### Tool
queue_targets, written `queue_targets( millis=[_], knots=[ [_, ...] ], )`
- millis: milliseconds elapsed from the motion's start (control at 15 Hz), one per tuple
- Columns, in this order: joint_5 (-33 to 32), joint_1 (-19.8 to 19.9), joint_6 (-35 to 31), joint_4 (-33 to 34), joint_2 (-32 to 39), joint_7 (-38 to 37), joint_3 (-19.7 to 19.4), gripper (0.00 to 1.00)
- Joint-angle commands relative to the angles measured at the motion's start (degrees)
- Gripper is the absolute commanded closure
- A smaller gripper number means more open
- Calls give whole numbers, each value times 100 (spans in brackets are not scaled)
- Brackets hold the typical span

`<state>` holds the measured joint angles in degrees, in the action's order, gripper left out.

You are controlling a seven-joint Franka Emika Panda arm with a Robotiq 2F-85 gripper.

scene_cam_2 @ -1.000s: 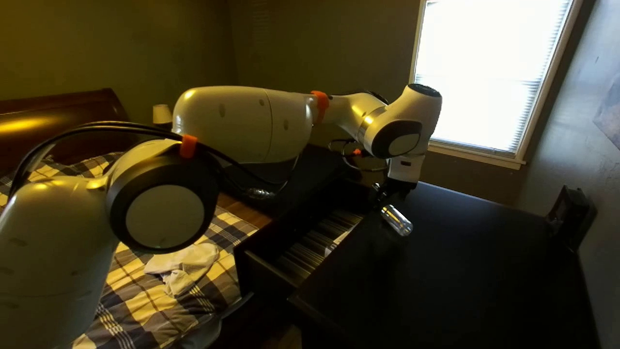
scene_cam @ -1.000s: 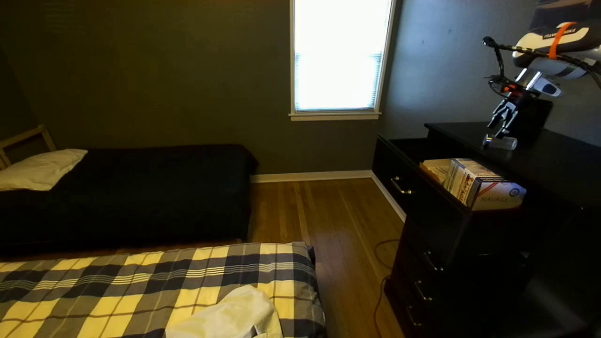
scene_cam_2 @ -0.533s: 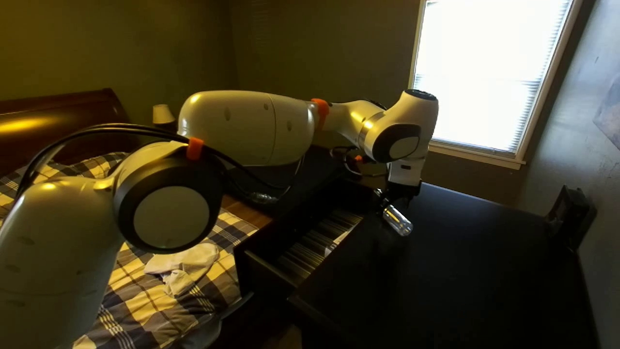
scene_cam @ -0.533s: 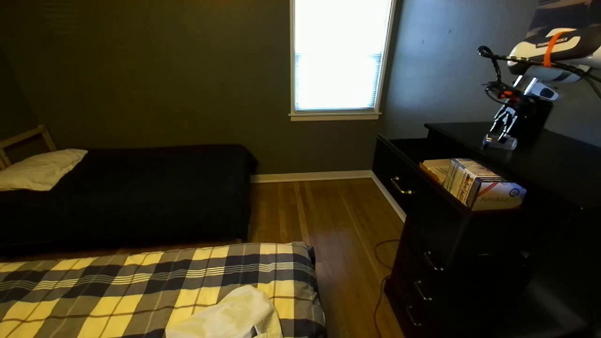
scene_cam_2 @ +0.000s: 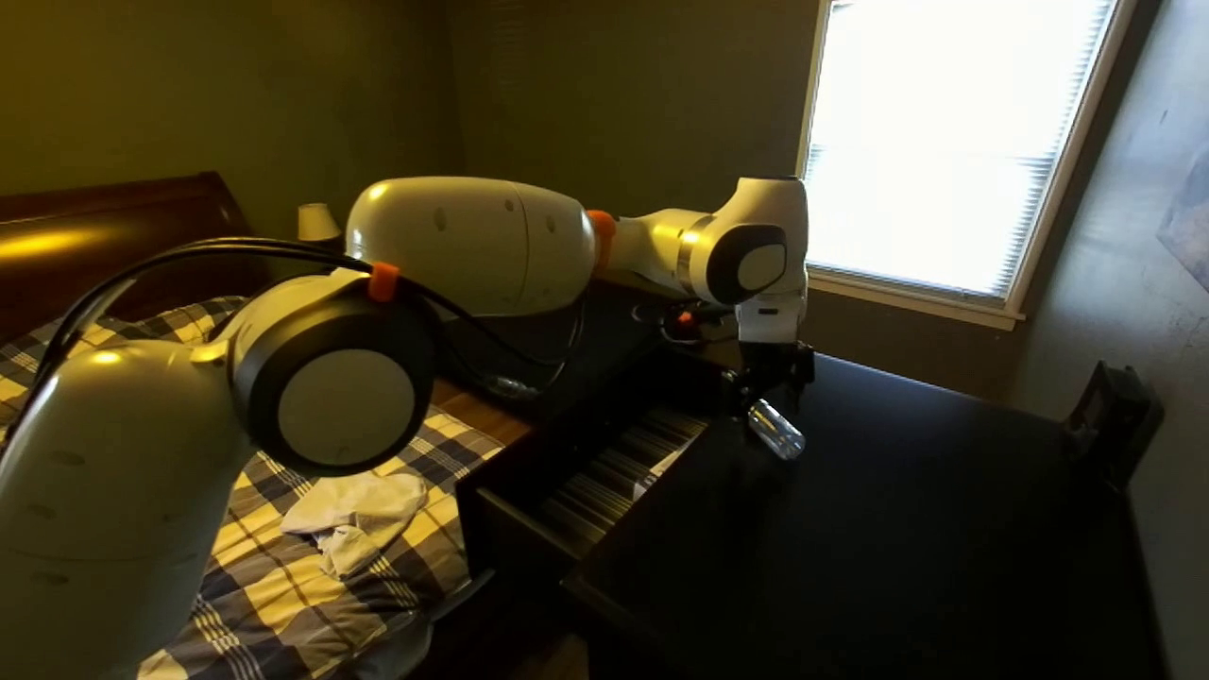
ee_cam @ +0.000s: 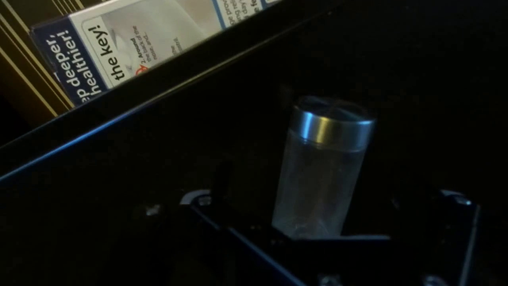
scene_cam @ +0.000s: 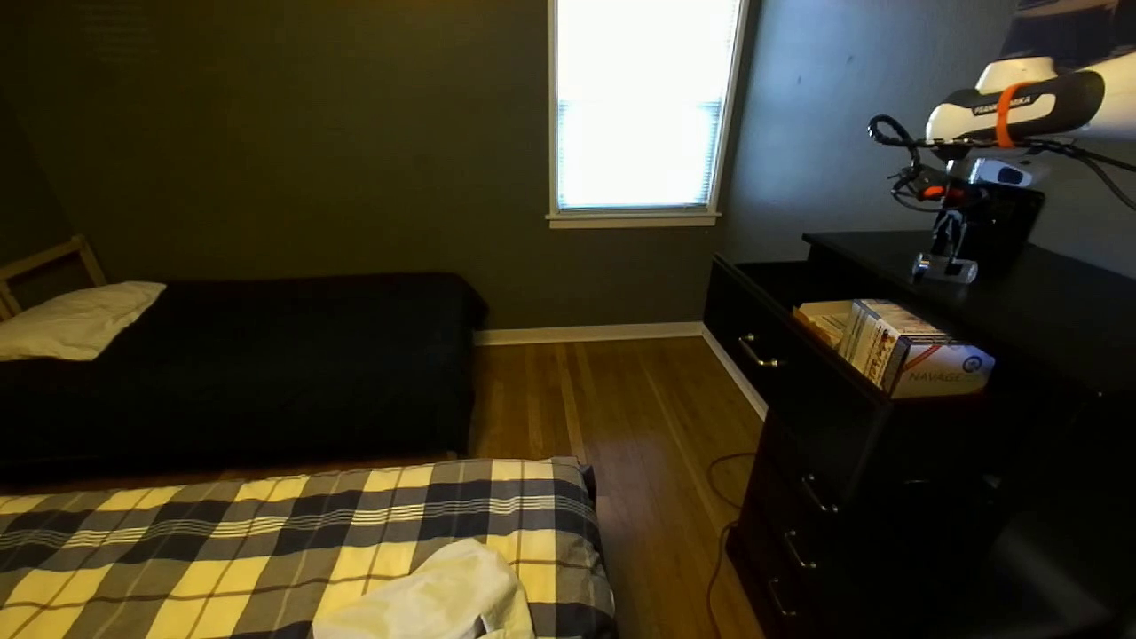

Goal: Place the container on the desk vertically upright

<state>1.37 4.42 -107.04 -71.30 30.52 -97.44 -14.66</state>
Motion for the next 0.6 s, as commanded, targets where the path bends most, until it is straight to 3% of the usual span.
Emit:
queue_targets(
  millis=[0,533],
  knots=[
    [-586,-160,47,322,261,-420,7,0],
    [-1280,-377,141,755,680,-859,2,0]
  ],
)
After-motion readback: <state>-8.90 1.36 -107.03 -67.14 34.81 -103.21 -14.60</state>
